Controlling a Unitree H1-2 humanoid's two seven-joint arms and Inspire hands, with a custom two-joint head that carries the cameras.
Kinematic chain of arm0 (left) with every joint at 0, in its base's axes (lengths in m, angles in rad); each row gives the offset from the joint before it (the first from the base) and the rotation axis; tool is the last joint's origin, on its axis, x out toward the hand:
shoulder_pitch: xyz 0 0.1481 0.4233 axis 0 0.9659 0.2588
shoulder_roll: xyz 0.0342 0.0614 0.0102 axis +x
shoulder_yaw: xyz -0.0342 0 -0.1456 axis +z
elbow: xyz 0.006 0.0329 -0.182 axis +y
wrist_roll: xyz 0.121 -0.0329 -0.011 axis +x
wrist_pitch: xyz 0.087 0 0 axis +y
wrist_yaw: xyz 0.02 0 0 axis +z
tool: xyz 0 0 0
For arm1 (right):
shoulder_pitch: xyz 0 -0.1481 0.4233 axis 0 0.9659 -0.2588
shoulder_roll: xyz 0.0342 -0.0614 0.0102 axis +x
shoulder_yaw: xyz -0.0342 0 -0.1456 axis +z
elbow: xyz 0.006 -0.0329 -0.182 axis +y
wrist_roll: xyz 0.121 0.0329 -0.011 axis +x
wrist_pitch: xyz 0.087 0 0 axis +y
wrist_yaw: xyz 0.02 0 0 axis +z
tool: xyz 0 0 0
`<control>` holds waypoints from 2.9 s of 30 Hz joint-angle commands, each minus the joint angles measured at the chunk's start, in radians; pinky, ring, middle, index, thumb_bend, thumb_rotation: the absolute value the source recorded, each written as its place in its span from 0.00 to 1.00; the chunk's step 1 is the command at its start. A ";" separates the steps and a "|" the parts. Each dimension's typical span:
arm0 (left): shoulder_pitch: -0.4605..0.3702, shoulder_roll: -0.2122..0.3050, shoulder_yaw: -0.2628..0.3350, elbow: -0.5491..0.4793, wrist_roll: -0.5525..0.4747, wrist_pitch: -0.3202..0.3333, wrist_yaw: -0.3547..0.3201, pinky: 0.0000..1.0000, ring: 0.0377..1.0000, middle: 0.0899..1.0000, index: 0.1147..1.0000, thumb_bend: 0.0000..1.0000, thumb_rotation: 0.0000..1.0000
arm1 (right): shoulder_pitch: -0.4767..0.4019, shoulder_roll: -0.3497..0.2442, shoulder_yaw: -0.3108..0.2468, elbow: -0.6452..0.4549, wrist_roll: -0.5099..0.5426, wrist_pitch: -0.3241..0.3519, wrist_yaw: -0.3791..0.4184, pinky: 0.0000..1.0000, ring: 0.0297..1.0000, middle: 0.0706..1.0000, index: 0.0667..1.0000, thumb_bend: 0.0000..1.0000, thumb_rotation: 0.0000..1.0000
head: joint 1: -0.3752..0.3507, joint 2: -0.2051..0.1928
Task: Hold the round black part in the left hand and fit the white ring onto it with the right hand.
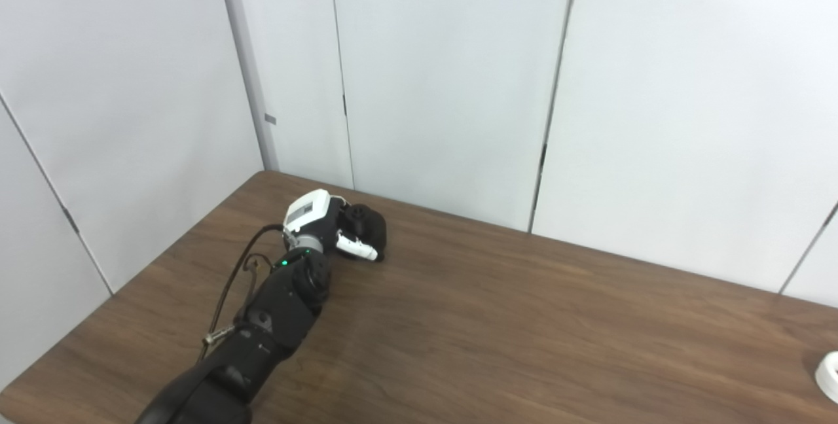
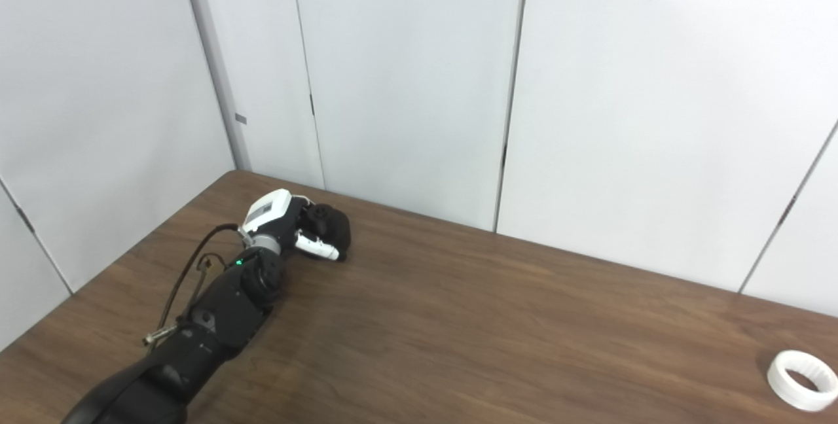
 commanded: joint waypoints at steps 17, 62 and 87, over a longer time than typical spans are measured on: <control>0.078 0.050 -0.024 -0.376 0.040 0.093 -0.154 1.00 0.88 0.74 0.41 0.52 0.05 | -0.012 -0.002 0.014 -0.060 -0.006 -0.020 -0.002 1.00 0.99 0.97 0.95 0.79 0.99 | -0.105 0.054; 0.481 -0.172 -0.324 -1.242 0.294 -0.041 -0.666 1.00 0.87 0.74 0.41 0.52 0.05 | -0.062 0.081 0.133 -0.174 -0.041 0.129 -0.133 0.94 0.97 0.96 0.94 0.55 1.00 | -0.441 0.249; 0.598 -0.206 -0.364 -1.152 0.403 -0.192 -0.687 1.00 0.88 0.77 0.41 0.53 0.06 | -0.066 0.068 0.157 -0.175 -0.042 0.130 -0.143 0.99 0.98 0.96 0.94 0.57 1.00 | -0.473 0.264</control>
